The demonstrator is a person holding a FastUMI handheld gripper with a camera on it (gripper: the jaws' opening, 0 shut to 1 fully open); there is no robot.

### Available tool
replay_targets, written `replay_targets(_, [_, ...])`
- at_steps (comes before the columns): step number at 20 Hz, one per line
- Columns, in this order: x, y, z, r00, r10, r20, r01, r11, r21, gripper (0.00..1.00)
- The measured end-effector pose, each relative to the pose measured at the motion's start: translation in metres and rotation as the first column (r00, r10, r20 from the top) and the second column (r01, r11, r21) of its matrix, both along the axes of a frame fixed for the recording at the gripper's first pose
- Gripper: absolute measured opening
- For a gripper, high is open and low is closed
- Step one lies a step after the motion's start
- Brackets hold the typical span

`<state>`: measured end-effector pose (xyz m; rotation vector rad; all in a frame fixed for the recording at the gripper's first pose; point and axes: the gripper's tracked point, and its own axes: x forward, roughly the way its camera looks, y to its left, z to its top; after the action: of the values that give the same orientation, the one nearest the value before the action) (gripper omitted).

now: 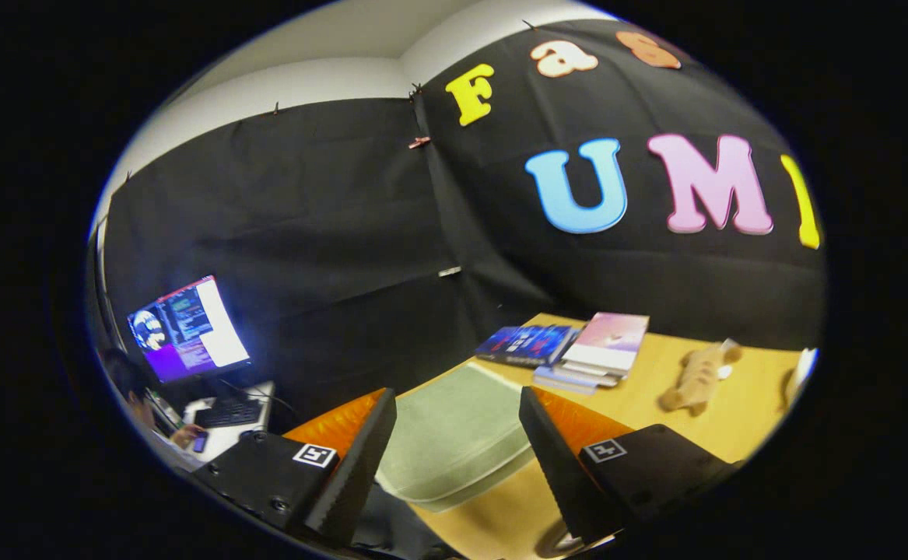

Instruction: Open the storage box then place both shoes into the box .Put the left shoe in first, then the right shoe, with the right side of both shoes facing outward in a uniform manner.

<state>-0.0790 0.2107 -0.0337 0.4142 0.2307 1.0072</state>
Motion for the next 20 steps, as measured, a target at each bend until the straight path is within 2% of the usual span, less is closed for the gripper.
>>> replay_targets(2, [-0.008, 0.013, -0.013, 0.991, 0.081, -0.102, -0.075, 0.996, 0.057, 0.98])
replay_targets(4, [-0.012, 0.025, -0.028, 0.960, 0.169, -0.223, -0.140, 0.980, 0.141, 0.98])
replay_targets(7, [-0.009, 0.036, -0.049, 0.874, 0.296, -0.385, -0.184, 0.935, 0.302, 0.98])
replay_targets(9, [-0.001, 0.038, -0.069, 0.824, 0.334, -0.457, -0.173, 0.917, 0.359, 0.98])
replay_targets(13, [0.005, 0.050, -0.114, 0.731, 0.399, -0.553, -0.184, 0.896, 0.404, 0.98])
replay_targets(16, [0.001, 0.056, -0.149, 0.644, 0.444, -0.623, -0.191, 0.882, 0.431, 0.98])
replay_targets(20, [-0.003, 0.068, -0.166, 0.534, 0.536, -0.654, -0.216, 0.834, 0.507, 0.98])
